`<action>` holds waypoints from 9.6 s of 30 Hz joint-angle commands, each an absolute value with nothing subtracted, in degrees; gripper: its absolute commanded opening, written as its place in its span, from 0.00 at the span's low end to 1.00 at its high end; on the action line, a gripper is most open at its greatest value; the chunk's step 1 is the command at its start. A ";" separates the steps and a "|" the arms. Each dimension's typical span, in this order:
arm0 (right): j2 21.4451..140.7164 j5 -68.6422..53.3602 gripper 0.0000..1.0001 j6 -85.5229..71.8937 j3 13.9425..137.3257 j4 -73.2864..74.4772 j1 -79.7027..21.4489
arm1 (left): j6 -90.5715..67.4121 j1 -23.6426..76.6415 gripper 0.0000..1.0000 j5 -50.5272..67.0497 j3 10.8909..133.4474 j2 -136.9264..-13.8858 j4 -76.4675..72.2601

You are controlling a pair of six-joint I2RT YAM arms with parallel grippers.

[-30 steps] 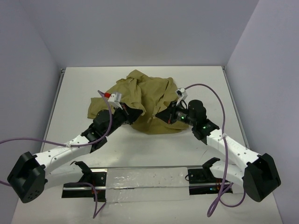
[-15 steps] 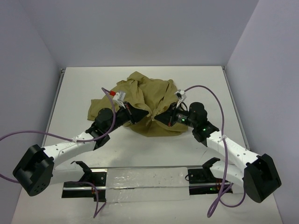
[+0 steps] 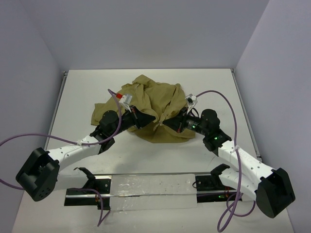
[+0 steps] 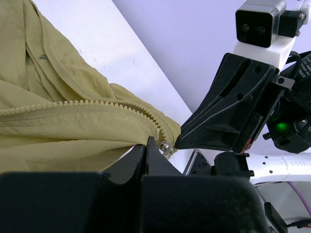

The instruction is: Zip up the jacket

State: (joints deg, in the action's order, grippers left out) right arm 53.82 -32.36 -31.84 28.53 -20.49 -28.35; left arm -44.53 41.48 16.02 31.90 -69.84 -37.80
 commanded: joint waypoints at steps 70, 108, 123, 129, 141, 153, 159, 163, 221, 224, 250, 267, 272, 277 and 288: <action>61.44 -52.54 0.00 -35.34 28.10 -41.93 -21.53 | -56.33 38.32 0.00 25.66 23.64 -74.71 -66.46; 62.10 -51.77 0.00 -36.48 29.35 -43.42 -21.53 | -56.29 39.06 0.00 27.28 24.12 -75.01 -66.13; 60.99 -52.56 0.00 -36.39 29.26 -43.37 -21.31 | -62.01 38.80 0.00 32.78 25.06 -80.19 -74.77; 61.00 -52.48 0.00 -36.40 29.18 -43.42 -21.09 | -63.29 38.77 0.00 33.59 25.24 -81.12 -76.83; 59.92 -52.56 0.00 -36.84 29.28 -43.42 -20.73 | -63.46 38.84 0.00 34.73 25.75 -82.46 -76.90; 60.54 -52.72 0.00 -37.09 29.60 -43.42 -20.65 | -63.28 38.83 0.00 35.98 26.45 -83.48 -76.64; 60.76 -52.65 0.00 -37.20 30.49 -43.56 -20.65 | -64.24 38.85 0.00 38.54 27.36 -86.52 -78.68; 60.73 -53.13 0.00 -37.84 31.20 -44.17 -20.65 | -64.78 38.76 0.00 39.68 27.73 -88.25 -80.21; 59.57 -27.01 0.00 -42.05 23.22 -46.49 -28.01 | -68.79 38.72 0.00 35.60 26.77 -90.06 -87.26; 59.78 -25.31 0.00 -41.92 23.38 -46.49 -29.14 | -68.86 38.86 0.00 35.60 26.96 -90.26 -87.45; 57.56 4.74 0.00 -51.20 19.13 -43.86 -41.83 | -63.10 39.73 0.00 21.62 23.93 -78.18 -74.30; 54.32 6.21 0.06 -49.51 21.68 -38.17 -43.39 | -55.72 39.58 0.00 26.72 26.13 -76.58 -61.58; 54.17 3.40 0.16 -47.08 23.59 -33.93 -43.41 | -54.41 39.01 0.00 27.87 26.36 -75.49 -59.95; 55.30 0.70 0.40 -42.26 28.09 -23.53 -43.33 | -54.67 38.07 0.00 29.27 25.93 -74.53 -60.39; 49.82 1.11 0.51 -23.50 36.52 -1.73 -43.39 | -54.20 36.41 0.00 35.40 26.60 -74.24 -58.48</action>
State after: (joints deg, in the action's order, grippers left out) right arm 52.64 1.02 -33.39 31.04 -11.23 -42.98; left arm -55.25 37.14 31.28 24.27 -74.52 -58.20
